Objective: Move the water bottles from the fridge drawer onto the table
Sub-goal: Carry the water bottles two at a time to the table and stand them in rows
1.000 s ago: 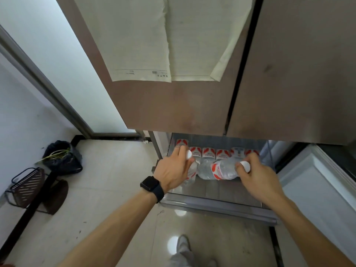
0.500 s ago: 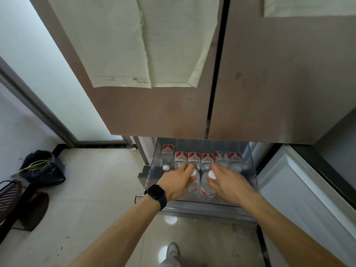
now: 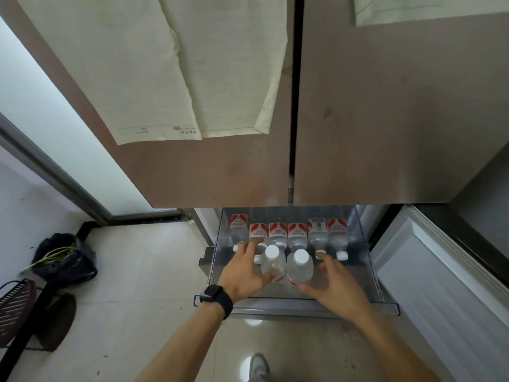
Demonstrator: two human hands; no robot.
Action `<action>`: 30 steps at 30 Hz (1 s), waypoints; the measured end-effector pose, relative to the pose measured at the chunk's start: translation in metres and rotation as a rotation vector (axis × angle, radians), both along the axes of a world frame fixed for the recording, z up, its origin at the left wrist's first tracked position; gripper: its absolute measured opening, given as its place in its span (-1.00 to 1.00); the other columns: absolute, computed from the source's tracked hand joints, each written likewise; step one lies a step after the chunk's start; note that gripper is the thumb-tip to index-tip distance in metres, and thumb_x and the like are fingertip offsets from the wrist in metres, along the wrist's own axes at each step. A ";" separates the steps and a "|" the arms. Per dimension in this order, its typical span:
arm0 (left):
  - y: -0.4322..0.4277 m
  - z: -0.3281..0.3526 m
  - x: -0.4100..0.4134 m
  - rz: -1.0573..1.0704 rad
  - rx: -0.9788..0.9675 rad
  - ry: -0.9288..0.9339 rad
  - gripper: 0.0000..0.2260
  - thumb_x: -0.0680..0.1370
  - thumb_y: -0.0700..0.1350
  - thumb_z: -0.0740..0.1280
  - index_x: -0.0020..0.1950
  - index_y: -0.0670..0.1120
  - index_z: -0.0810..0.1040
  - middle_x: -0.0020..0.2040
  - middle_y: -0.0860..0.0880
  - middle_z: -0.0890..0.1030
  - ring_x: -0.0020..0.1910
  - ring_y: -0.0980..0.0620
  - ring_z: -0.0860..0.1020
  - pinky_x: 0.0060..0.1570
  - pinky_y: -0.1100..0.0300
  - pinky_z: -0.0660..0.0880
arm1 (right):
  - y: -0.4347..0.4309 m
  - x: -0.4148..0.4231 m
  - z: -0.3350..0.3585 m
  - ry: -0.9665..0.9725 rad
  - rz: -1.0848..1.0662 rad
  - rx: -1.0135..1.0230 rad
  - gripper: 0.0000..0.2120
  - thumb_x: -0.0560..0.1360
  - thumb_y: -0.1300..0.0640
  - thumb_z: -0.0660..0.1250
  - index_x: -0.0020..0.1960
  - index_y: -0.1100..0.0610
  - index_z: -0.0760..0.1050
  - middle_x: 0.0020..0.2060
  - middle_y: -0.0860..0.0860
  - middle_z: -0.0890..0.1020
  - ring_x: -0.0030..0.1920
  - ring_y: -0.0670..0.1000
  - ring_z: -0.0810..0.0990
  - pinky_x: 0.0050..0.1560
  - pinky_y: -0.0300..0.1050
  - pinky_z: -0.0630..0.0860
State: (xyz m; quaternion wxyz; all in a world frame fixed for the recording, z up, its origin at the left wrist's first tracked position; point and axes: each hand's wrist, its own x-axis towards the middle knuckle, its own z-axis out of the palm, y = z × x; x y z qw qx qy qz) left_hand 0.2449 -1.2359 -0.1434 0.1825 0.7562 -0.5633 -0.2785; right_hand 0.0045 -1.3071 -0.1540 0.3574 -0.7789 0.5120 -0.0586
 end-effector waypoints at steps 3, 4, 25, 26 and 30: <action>0.001 -0.016 -0.001 0.070 0.027 0.089 -0.10 0.32 0.31 0.54 0.53 0.16 0.16 0.49 0.00 0.28 0.40 -0.05 0.40 0.38 -0.01 0.42 | -0.001 0.007 -0.010 -0.088 0.020 0.045 -0.03 0.25 -0.44 0.44 0.52 -0.12 0.15 0.46 -0.04 0.37 0.39 0.04 0.42 0.31 0.05 0.45; 0.000 -0.022 -0.002 0.081 0.036 0.100 -0.09 0.31 0.29 0.56 0.53 0.16 0.16 0.50 -0.01 0.29 0.42 -0.06 0.39 0.39 -0.04 0.41 | -0.002 0.011 -0.012 -0.120 0.027 0.060 -0.06 0.27 -0.38 0.48 0.51 -0.14 0.16 0.45 -0.05 0.38 0.37 0.03 0.43 0.29 0.00 0.45; 0.032 0.005 0.002 0.408 -0.186 0.336 -0.41 0.38 0.03 0.60 0.28 0.17 0.35 0.15 0.23 0.56 0.14 0.18 0.55 0.03 0.35 0.49 | -0.002 0.026 -0.010 -0.316 -0.069 0.072 -0.41 0.35 0.05 0.59 0.26 -0.10 0.37 0.08 -0.14 0.58 0.07 -0.07 0.57 -0.16 -0.38 0.41; 0.041 0.018 0.009 0.431 -0.222 0.332 -0.41 0.39 0.03 0.60 0.27 0.16 0.35 0.13 0.24 0.55 0.11 0.22 0.54 0.01 0.37 0.49 | 0.001 0.028 -0.001 -0.343 -0.064 0.065 -0.40 0.35 0.04 0.59 0.26 -0.12 0.37 0.08 -0.14 0.60 0.07 -0.07 0.58 -0.14 -0.33 0.44; 0.092 0.061 0.040 0.550 -0.369 0.272 -0.43 0.40 0.02 0.60 0.27 0.15 0.36 0.09 0.31 0.53 0.04 0.39 0.50 -0.10 0.44 0.47 | 0.017 0.053 0.045 -0.435 0.019 0.044 -0.36 0.33 -0.05 0.60 0.23 -0.29 0.30 0.12 -0.17 0.58 0.09 -0.09 0.57 -0.02 -0.15 0.50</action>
